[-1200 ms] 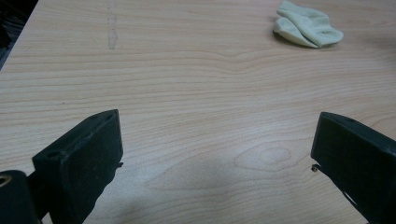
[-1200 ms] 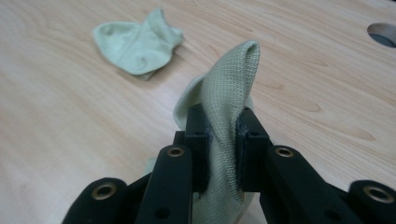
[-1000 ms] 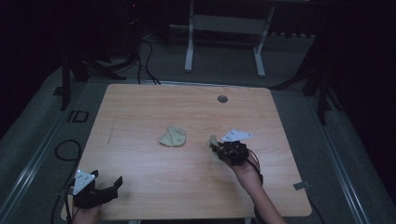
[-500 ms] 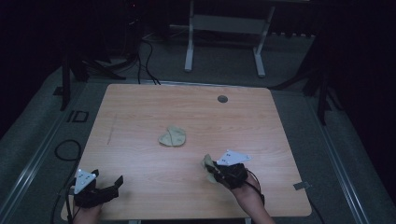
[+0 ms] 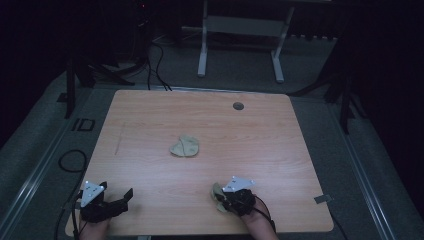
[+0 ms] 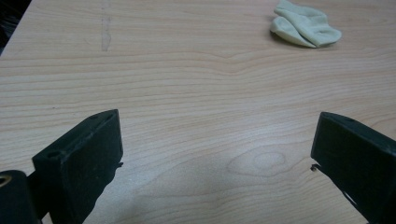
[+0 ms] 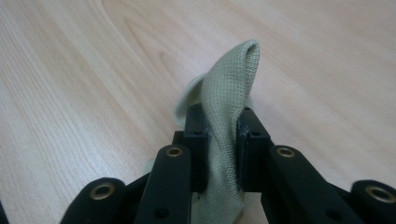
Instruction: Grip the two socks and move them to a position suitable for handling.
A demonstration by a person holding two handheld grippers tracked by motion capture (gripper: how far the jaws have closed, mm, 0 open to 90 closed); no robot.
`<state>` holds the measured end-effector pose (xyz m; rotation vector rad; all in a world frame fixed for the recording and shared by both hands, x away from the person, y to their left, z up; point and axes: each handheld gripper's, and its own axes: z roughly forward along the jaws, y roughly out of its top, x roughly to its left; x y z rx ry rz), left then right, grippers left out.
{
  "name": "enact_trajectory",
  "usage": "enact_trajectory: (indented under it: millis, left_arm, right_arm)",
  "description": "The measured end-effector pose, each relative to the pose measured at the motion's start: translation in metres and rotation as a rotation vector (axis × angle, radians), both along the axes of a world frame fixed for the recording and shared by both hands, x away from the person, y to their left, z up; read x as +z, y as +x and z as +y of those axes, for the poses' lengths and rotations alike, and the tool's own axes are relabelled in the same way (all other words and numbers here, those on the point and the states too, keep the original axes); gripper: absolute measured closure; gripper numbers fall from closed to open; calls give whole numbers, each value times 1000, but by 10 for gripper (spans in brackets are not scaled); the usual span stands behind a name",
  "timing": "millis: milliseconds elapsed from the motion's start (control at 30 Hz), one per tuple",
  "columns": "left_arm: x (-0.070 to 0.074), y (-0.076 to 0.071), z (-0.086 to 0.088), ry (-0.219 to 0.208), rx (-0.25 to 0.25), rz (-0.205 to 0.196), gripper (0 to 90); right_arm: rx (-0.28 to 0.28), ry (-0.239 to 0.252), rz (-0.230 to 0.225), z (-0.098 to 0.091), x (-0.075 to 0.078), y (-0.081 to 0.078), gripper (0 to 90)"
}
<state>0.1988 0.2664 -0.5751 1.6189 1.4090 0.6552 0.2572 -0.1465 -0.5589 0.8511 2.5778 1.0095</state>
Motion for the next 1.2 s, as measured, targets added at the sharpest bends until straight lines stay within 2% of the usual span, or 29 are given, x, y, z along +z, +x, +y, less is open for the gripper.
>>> enact_trajectory:
  millis: [133, 233, 300, 333, 367, 400, 433, 500, 533, 567, 600, 633, 667, 700, 733, 767, 833, 867, 900, 967, 1000, 1033, 1067, 1100, 1167, 1200]
  left_arm:
    - [-1, 1, -1, 1, -4, 7, 23]
    - [1, 0, -5, -12, -20, 8, 24]
    - [3, 0, -9, -34, -37, 10, 23]
    - [3, 0, -9, -34, -37, 10, 23]
    - [3, 1, -11, -46, -47, 12, 24]
    - [7, 1, -19, -69, -92, 11, 24]
    - [10, 1, -24, -71, -118, 12, 24]
    - [12, 1, -29, -65, -134, 15, 39]
    - [18, 2, -46, -78, -202, 25, 44]
    - [18, 2, -46, -78, -202, 25, 44]
    - [22, 4, -61, -90, -268, 38, 44]
    - [26, 5, -71, -86, -312, 48, 46]
    - [26, 5, -71, -86, -312, 48, 62]
    - [31, 6, -83, -72, -365, 53, 62]
    - [37, 7, -99, -74, -440, 51, 76]
    - [42, 8, -110, -63, -474, 49, 123]
    - [45, 11, -126, -46, -513, 45, 151]
    - [45, 11, -126, -46, -513, 45, 151]
    - [45, 15, -145, -19, -549, 50, 167]
    - [41, 21, -160, 1, -577, 73, 224]
    - [41, 21, -160, 1, -577, 73, 249]
    - [37, 27, -172, 34, -594, 100, 282]
    - [37, 27, -172, 34, -594, 100, 297]
    - [32, 33, -181, 19, -616, 124, 323]
    - [32, 33, -181, 19, -616, 124, 342]
    - [26, 40, -191, 38, -642, 157, 344]
  right_arm:
    - [1, 18, 1, 1, -3, 0, 747]
    - [25, 26, 3, 4, -4, -3, 595]
    - [38, 29, 18, 4, -1, -3, 535]
    - [38, 29, 18, 4, -1, -3, 535]
    - [44, 62, 9, 2, 8, -4, 476]
    - [46, 79, 2, 0, 16, -5, 471]
    - [46, 88, -8, -3, 23, -5, 471]
    - [41, 100, -22, -5, 29, -6, 471]
    - [34, 108, -28, -11, 38, -4, 475]
    - [29, 103, -31, -13, 41, -3, 486]
    - [23, 99, -38, -15, 42, -2, 525]
    - [21, 102, -31, -17, 43, -1, 537]
    - [21, 102, -31, -17, 43, -1, 537]
    - [23, 105, -23, -18, 42, -1, 559]
    - [31, 93, -14, -19, 40, -2, 614]
    - [36, 89, -5, -19, 39, -2, 624]
    - [48, 78, 2, -19, 37, -2, 637]
    - [48, 78, 2, -19, 37, -2, 637]
    - [54, 70, 2, -17, 37, -1, 637]
    - [54, 75, 7, -17, 35, 1, 636]
    - [54, 75, 7, -17, 35, 1, 636]
    - [50, 73, 18, -16, 32, 4, 613]
    - [50, 73, 18, -16, 32, 4, 613]
    - [50, 81, 43, -16, 27, 6, 603]
    - [49, 81, 52, -16, 25, 7, 603]
    - [48, 66, 60, -16, 20, 9, 599]
